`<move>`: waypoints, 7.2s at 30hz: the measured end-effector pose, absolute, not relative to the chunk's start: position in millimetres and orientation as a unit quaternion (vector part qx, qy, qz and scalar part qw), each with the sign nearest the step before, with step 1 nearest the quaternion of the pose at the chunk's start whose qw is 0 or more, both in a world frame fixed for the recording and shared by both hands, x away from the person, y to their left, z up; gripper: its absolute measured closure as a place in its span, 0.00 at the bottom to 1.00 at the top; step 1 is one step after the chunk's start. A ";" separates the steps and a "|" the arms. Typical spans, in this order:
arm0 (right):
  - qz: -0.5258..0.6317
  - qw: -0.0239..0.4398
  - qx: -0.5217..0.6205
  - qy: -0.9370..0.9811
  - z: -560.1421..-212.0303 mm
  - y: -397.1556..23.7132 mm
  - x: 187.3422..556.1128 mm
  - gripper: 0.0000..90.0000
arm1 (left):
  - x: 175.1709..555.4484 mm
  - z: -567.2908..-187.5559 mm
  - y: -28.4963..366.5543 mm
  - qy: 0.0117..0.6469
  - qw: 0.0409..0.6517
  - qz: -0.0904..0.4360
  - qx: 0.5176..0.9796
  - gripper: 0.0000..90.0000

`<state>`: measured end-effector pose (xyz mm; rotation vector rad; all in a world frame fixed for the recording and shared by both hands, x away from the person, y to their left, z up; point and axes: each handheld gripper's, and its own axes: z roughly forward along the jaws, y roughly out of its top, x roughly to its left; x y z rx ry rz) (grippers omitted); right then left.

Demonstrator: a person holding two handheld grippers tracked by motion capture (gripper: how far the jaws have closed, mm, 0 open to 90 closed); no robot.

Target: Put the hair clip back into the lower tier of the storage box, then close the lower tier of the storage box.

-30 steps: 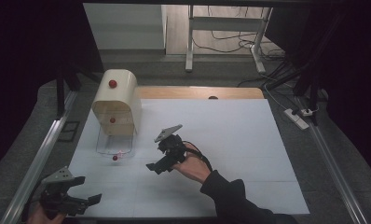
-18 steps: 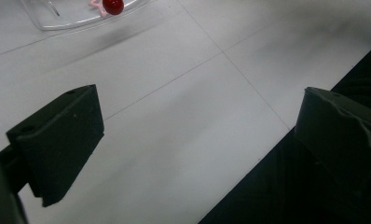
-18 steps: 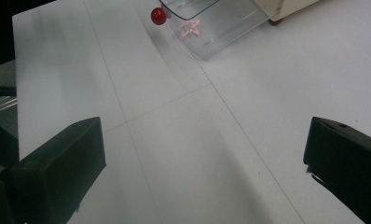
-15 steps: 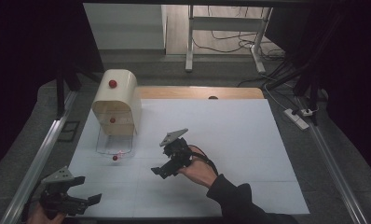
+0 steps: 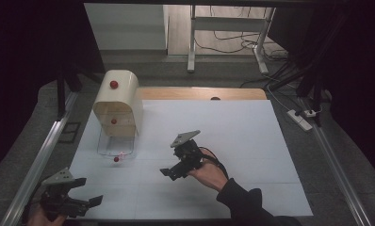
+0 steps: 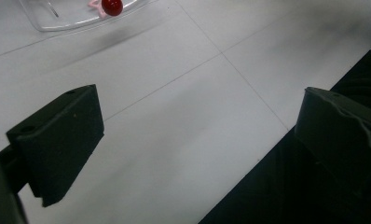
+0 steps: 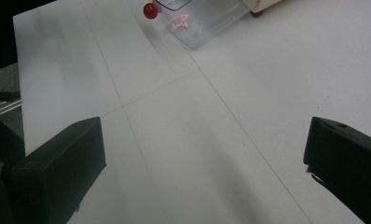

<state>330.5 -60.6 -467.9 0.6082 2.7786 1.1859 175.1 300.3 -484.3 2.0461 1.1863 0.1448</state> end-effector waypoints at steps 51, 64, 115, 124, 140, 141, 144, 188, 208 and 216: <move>0.375 0.075 0.256 0.888 -463.2 -156.2 303.8 0.00 | 175.7 -483.8 298.7 0.460 0.376 0.058 0.802 0.01; 0.371 0.083 0.282 0.881 -464.3 -180.2 301.0 0.00 | 175.9 -483.9 298.7 0.460 0.376 0.058 0.802 0.01; 0.365 0.122 0.395 0.834 -461.6 -272.4 265.5 0.00 | 176.6 -483.8 297.8 0.459 0.374 0.060 0.804 0.01; 0.360 0.127 0.411 0.828 -461.4 -283.9 257.4 0.00 | 176.7 -483.7 298.5 0.461 0.376 0.059 0.802 0.01; 0.372 0.128 0.429 0.813 -456.7 -300.8 249.7 0.00 | 176.8 -483.5 298.8 0.462 0.376 0.061 0.801 0.01; 0.373 0.128 0.430 0.812 -456.4 -301.7 249.0 0.00 | 176.8 -483.6 298.9 0.463 0.376 0.061 0.800 0.01; 0.375 0.128 0.434 0.809 -455.4 -305.0 247.2 0.00 | 176.8 -483.5 299.1 0.463 0.377 0.060 0.800 0.01; 0.371 0.127 0.435 0.810 -453.0 -317.5 237.4 0.00 | 181.1 -480.9 291.7 0.459 0.370 0.061 0.805 0.00; 0.367 0.121 0.434 0.814 -453.7 -316.2 238.4 0.00 | 197.4 -479.6 278.8 0.441 0.355 0.076 0.821 0.00; 0.363 0.118 0.433 0.817 -453.9 -315.7 238.8 0.00 | 204.9 -484.2 275.0 0.439 0.348 0.082 0.824 0.00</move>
